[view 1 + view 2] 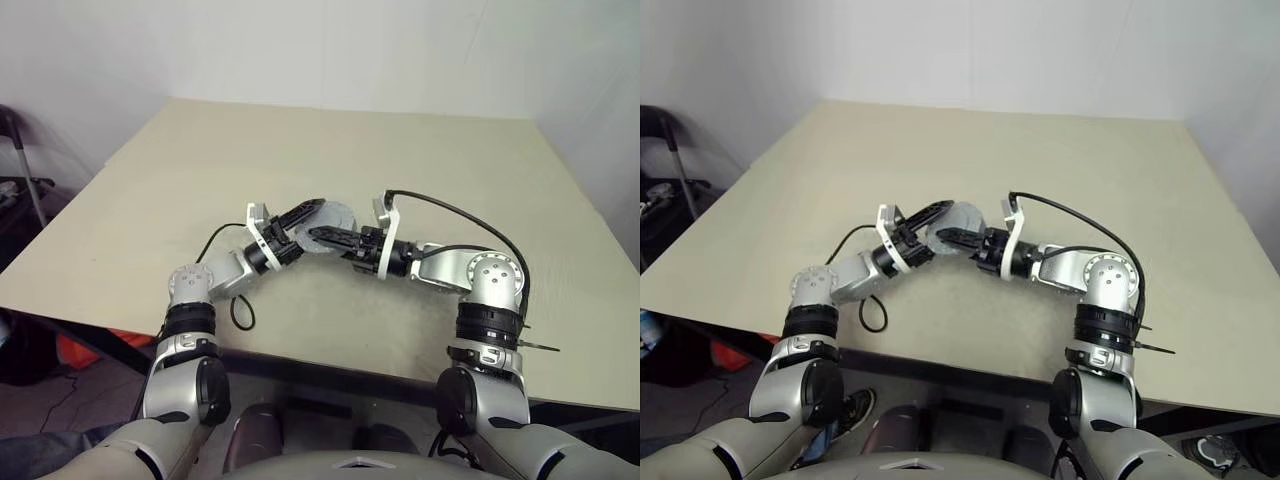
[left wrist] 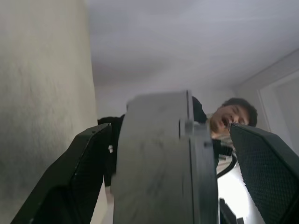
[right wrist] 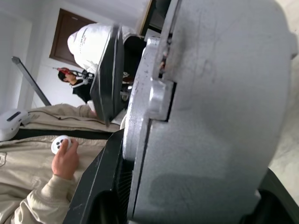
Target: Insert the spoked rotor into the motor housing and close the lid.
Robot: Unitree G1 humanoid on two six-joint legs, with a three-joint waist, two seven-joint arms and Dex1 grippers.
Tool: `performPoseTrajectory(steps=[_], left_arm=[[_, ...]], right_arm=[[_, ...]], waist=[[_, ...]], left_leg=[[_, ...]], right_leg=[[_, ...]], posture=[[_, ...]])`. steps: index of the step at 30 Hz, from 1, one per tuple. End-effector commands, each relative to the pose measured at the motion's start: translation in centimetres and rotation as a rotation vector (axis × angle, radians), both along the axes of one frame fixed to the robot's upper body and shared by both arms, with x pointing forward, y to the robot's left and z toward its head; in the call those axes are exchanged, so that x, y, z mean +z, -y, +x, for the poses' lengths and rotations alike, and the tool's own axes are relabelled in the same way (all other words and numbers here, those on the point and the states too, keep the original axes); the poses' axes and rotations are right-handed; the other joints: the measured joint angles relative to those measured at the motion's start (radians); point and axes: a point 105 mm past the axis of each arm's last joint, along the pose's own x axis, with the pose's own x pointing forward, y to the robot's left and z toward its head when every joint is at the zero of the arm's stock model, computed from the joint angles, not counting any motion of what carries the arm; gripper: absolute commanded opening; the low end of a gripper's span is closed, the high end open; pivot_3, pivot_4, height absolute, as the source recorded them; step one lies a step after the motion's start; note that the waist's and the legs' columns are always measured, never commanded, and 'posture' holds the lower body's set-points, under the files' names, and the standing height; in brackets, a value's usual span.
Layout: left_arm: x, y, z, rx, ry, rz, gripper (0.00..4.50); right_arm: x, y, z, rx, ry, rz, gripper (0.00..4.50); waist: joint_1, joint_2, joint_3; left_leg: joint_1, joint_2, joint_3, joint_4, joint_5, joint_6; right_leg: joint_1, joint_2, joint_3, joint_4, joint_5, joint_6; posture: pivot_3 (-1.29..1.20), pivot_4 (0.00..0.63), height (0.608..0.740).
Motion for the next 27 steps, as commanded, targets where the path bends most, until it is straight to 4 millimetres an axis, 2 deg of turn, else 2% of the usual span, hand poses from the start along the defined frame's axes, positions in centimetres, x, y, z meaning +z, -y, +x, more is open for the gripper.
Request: performPoseTrajectory(steps=[1, 3, 4, 6, 10, 11, 20, 21, 22, 26, 27], left_arm=[[0.7, -0.2, -0.3, -0.01, 0.049, 0.01, 4.27], [0.7, -0.2, -0.4, -0.01, 0.051, 0.008, 4.27], [0.7, -0.2, -0.3, -0.006, 0.052, 0.007, 4.08], [0.7, -0.5, -0.2, 0.014, 0.053, 0.004, 3.67], [0.5, -0.7, 0.0, 0.033, 0.047, 0.002, 2.42], [0.5, -0.7, 0.0, 0.034, 0.048, 0.001, 2.27], [-0.1, -0.7, 0.2, 0.052, 0.047, 0.047, 2.21], [-0.1, -0.7, 0.3, 0.054, 0.046, 0.051, 2.21], [-0.2, -0.7, 0.3, 0.057, 0.046, 0.054, 2.21], [-0.4, -0.8, 0.4, 0.068, 0.044, 0.064, 2.21], [-0.5, -0.7, 0.4, 0.071, 0.044, 0.068, 2.21]], right_arm=[[2.0, -0.3, 0.0, 0.007, 0.084, 0.049, 2.02], [2.0, -0.3, 0.0, 0.006, 0.084, 0.048, 2.02], [1.9, -0.3, 0.0, 0.005, 0.083, 0.047, 2.02], [1.7, -0.4, 0.2, -0.002, 0.078, 0.038, 2.02], [1.7, -0.3, 0.4, -0.008, 0.078, 0.032, 2.02], [1.7, -0.3, 0.4, -0.009, 0.079, 0.031, 2.02], [1.3, 0.0, 1.0, -0.038, 0.093, 0.004, 2.02], [1.3, 0.0, 1.1, -0.04, 0.095, 0.008, 2.73], [1.3, 0.0, 1.1, -0.043, 0.098, 0.008, 2.95], [1.2, 0.3, 1.7, -0.089, 0.123, -0.039, 4.32], [1.1, 0.3, 1.8, -0.097, 0.126, -0.042, 4.49]], waist=[[0.0, 0.0, 0.0], [0.0, 0.0, 0.0], [0.0, 0.0, 0.0], [0.0, 0.0, 0.0], [0.0, 0.0, 0.0], [0.0, 0.0, 0.0], [0.0, 0.0, 0.0], [0.0, 0.0, 0.0], [0.0, 0.0, 0.0], [0.0, 0.0, 0.0], [0.0, 0.0, 0.0]], left_leg=[[0.0, 0.0, 0.0, 0.0, 0.0, 0.0], [0.0, 0.0, 0.0, 0.0, 0.0, 0.0], [0.0, 0.0, 0.0, 0.0, 0.0, 0.0], [0.0, 0.0, 0.0, 0.001, 0.0, 0.0], [-0.001, 0.0, 0.0, 0.002, 0.0, 0.0], [-0.001, 0.0, -0.001, 0.002, 0.0, 0.0], [-0.001, 0.0, -0.001, 0.005, 0.0, 0.001], [-0.001, 0.0, -0.001, 0.005, 0.0, 0.001], [0.0, 0.0, -0.001, 0.005, 0.0, 0.001], [-0.001, 0.0, -0.001, 0.005, 0.0, 0.001], [-0.001, 0.0, -0.001, 0.005, 0.0, 0.001]], right_leg=[[0.0, 0.0, 0.0, 0.0, 0.0, 0.0], [0.0, 0.0, 0.0, 0.0, 0.0, 0.0], [0.0, 0.0, 0.0, 0.0, 0.0, 0.0], [0.0, 0.0, 0.0, 0.001, 0.0, 0.0], [0.0, 0.0, 0.0, 0.001, 0.0, 0.0], [0.001, 0.0, 0.0, 0.001, 0.0, 0.0], [0.001, 0.0, 0.0, 0.001, 0.001, 0.0], [0.001, 0.0, 0.0, 0.001, 0.002, 0.0], [0.002, 0.0, 0.0, 0.001, 0.002, 0.0], [0.002, 0.0, 0.0, 0.001, 0.002, 0.0], [0.002, 0.0, 0.0, 0.001, 0.002, 0.0]], posture=[[0.0, 0.0, 0.74], [0.0, 0.0, 0.74], [0.0, 0.0, 0.74], [0.0, 0.0, 0.74], [0.0, 0.0, 0.74], [0.0, 0.0, 0.74], [0.0, 0.0, 0.74], [0.0, 0.0, 0.74], [0.0, 0.0, 0.74], [0.0, 0.0, 0.74], [0.0, 0.0, 0.74]])
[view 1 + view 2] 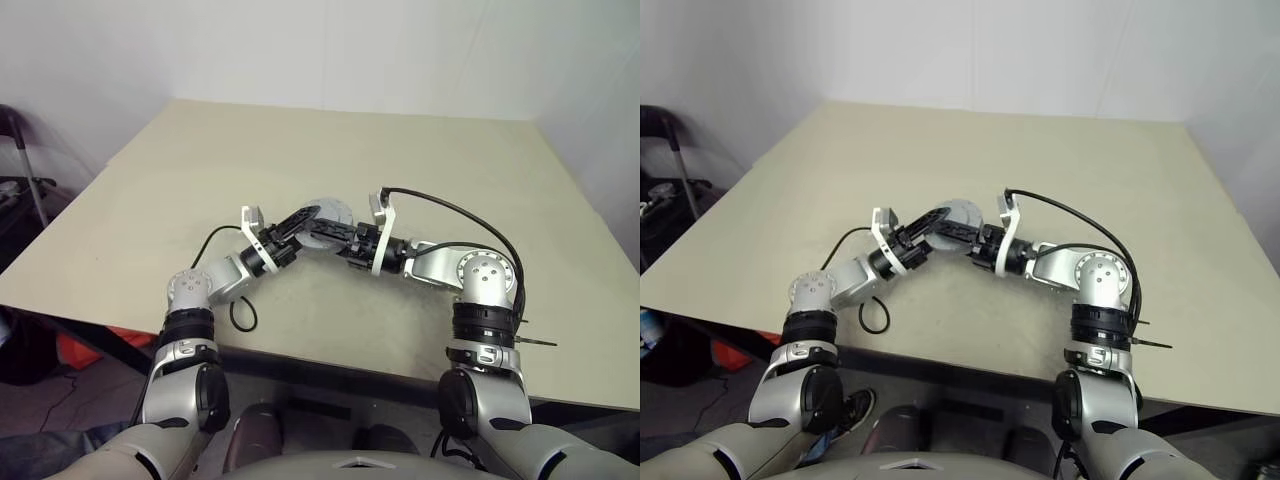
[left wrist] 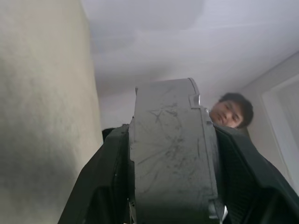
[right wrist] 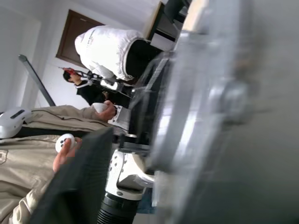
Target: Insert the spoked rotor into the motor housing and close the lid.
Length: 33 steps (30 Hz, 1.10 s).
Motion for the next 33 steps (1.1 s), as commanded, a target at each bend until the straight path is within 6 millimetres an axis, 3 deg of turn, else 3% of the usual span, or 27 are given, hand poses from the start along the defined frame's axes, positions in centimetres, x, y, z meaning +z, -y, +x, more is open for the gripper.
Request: performPoseTrajectory(steps=[1, 6, 15, 32, 33], left_arm=[[0.2, 0.0, 0.2, 0.008, 0.025, 0.054, 2.21], [-0.1, -0.5, 0.7, 0.064, 0.026, 0.075, 2.21], [-0.1, -3.9, 1.3, 0.25, 0.043, 0.053, 2.21], [-0.2, -2.4, 1.3, 0.228, 0.056, 0.093, 2.19], [-0.2, -2.4, 1.3, 0.226, 0.057, 0.095, 2.19]], right_arm=[[0.8, 1.2, 1.5, -0.116, 0.08, -0.071, 4.49], [-0.6, 1.6, 2.3, -0.181, 0.09, -0.173, 4.49], [-2.7, 2.2, 3.3, -0.248, 0.073, -0.282, 4.49], [-2.8, 2.3, 3.4, -0.257, 0.07, -0.278, 4.5], [-2.7, 2.3, 3.3, -0.251, 0.067, -0.257, 4.3]], waist=[[0.0, 0.0, 0.0], [0.0, 0.0, 0.0], [0.0, 0.0, 0.0], [-0.001, 0.0, 0.0], [0.0, -0.001, 0.0]], left_leg=[[0.0, 0.0, 0.0, 0.0, 0.0, 0.0], [0.0, 0.0, 0.0, 0.0, 0.0, 0.0], [0.0, 0.0, 0.0, 0.001, 0.0, 0.0], [0.0, 0.0, -0.001, 0.002, 0.0, 0.0], [0.0, 0.0, -0.001, 0.002, 0.0, 0.0]], right_leg=[[0.0, 0.0, 0.0, 0.0, 0.0, 0.0], [0.0, 0.0, 0.0, 0.0, 0.0, 0.0], [0.0, 0.0, 0.0, 0.0, 0.0, 0.0], [0.0, 0.0, 0.0, 0.001, 0.0, 0.0], [0.0, 0.0, 0.0, 0.001, 0.0, 0.0]], posture=[[0.0, 0.0, 0.74], [0.0, 0.0, 0.74], [0.0, 0.0, 0.74], [0.0, 0.0, 0.74], [0.0, 0.0, 0.74]])
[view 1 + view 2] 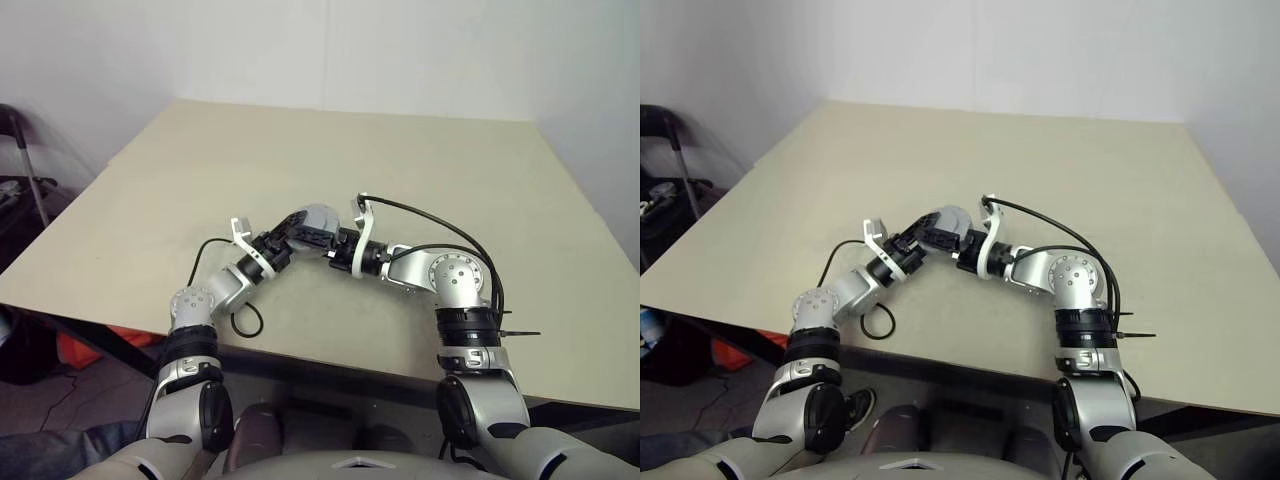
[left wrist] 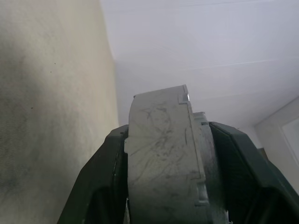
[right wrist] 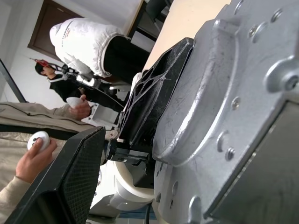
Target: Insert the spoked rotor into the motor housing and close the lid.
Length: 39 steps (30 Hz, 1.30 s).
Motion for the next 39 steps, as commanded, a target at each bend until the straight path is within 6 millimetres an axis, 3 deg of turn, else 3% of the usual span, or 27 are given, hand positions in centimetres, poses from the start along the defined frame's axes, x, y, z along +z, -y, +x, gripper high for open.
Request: performPoseTrajectory(steps=[1, 3, 13, 31, 39], left_arm=[[1.9, -0.9, 0.6, 0.031, 0.092, 0.073, 2.19], [1.9, -0.9, 0.6, 0.028, 0.093, 0.081, 2.19], [2.0, -1.0, 0.7, 0.033, 0.099, 0.092, 2.19], [2.2, -3.9, 1.7, 0.176, 0.112, 0.105, 2.19], [2.4, -9.3, 2.2, 0.418, 0.102, 0.114, 2.19]], right_arm=[[-0.5, 4.1, 2.3, -0.203, 0.026, -0.122, 4.08], [-0.5, 4.0, 2.2, -0.203, 0.014, -0.112, 3.59], [-0.6, 4.2, 2.4, -0.226, 0.011, -0.136, 0.08], [0.5, 5.4, 4.3, -0.35, 0.149, -0.163, 0.08], [0.3, 6.2, 4.5, -0.363, 0.177, -0.203, 0.08]], waist=[[0.002, 0.0, 0.0], [0.0, 0.0, 0.0], [-0.002, 0.0, 0.0], [-0.001, 0.0, 0.0], [-0.009, 0.0, 0.0]], left_leg=[[0.0, 0.0, -0.001, 0.0, 0.0, 0.0], [0.0, 0.0, -0.001, 0.001, 0.0, 0.0], [-0.001, 0.0, -0.001, 0.002, 0.0, 0.0], [-0.001, 0.0, -0.001, 0.003, 0.0, 0.0], [-0.001, 0.001, -0.001, 0.003, 0.0, 0.0]], right_leg=[[0.001, 0.0, 0.0, 0.0, 0.0, 0.0], [0.0, 0.0, 0.0, 0.0, 0.001, 0.001], [0.0, 0.0, 0.0, 0.001, 0.001, 0.001], [0.0, 0.0, 0.0, 0.001, 0.001, 0.001], [0.0, 0.0, 0.0, 0.001, 0.002, 0.001]], posture=[[0.0, 0.0, 0.74], [0.0, 0.0, 0.74], [0.0, 0.0, 0.74], [0.0, 0.0, 0.74], [0.0, 0.0, 0.74]])
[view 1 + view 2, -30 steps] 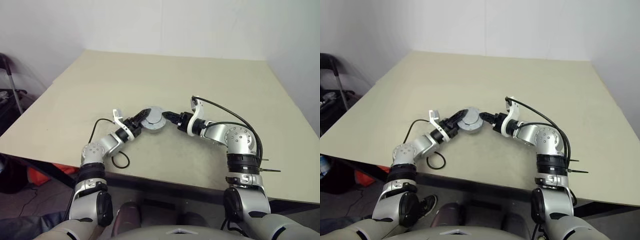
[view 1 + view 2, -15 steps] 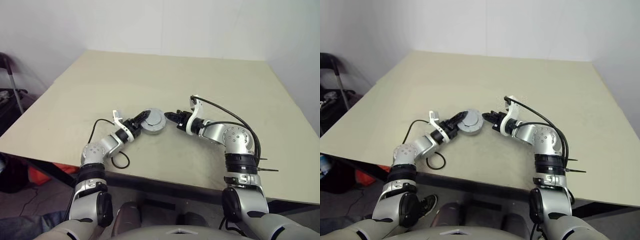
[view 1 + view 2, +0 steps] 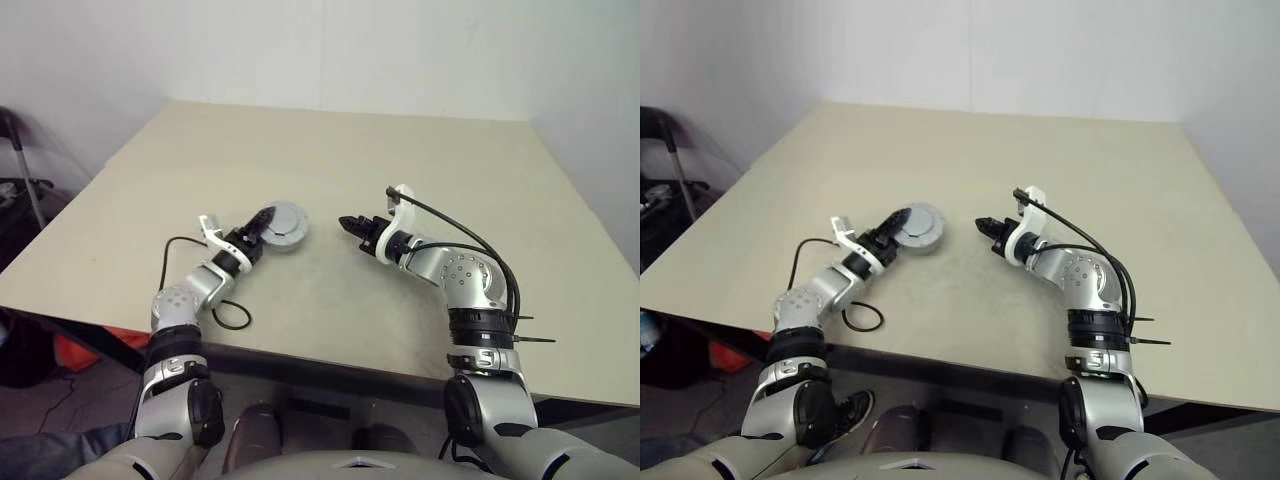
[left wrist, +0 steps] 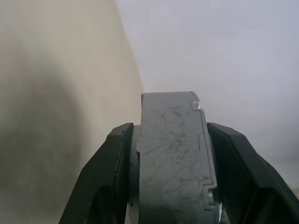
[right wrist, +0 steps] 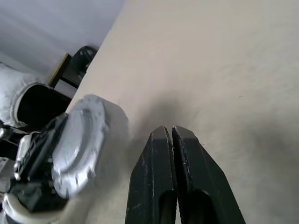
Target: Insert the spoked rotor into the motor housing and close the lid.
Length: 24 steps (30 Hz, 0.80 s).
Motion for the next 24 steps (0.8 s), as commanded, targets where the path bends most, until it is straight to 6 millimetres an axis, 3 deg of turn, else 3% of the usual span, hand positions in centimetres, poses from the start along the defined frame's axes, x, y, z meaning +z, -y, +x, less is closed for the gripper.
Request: performPoseTrajectory(steps=[1, 10, 20, 24], left_arm=[[2.6, -3.5, 0.1, 0.143, 0.097, -0.003, 2.19], [-0.7, -10.0, -0.4, 0.472, -0.087, 0.115, 2.19], [-0.8, -13.3, -0.3, 0.588, -0.1, 0.223, 2.19], [-0.6, -14.8, -0.4, 0.599, -0.114, 0.308, 3.42]], right_arm=[[1.2, 0.2, 0.4, -0.003, 0.056, 0.002, 0.08], [1.5, 0.8, 0.5, -0.029, 0.064, -0.001, 0.08], [0.8, 0.4, 0.9, -0.021, 0.053, -0.027, 0.08], [0.6, 0.1, 0.9, 0.0, 0.047, -0.034, 0.04]], waist=[[-0.002, 0.0, 0.0], [-0.01, -0.002, 0.0], [-0.019, -0.003, 0.0], [-0.022, -0.003, 0.0]], left_leg=[[0.0, 0.0, 0.0, 0.0, 0.0, 0.0], [0.0, 0.0, 0.0, 0.001, 0.0, 0.001], [0.004, 0.001, 0.0, 0.001, 0.0, 0.0], [0.004, 0.002, 0.0, 0.001, 0.0, 0.0]], right_leg=[[0.0, 0.0, 0.0, 0.0, 0.0, 0.0], [0.0, 0.0, 0.0, 0.0, 0.0, 0.0], [0.005, 0.0, 0.0, 0.0, 0.0, 0.0], [0.005, 0.001, 0.0, 0.0, 0.001, 0.0]], posture=[[0.0, 0.0, 0.74], [0.0, 0.0, 0.74], [0.0, 0.0, 0.74], [0.0, 0.0, 0.74]])
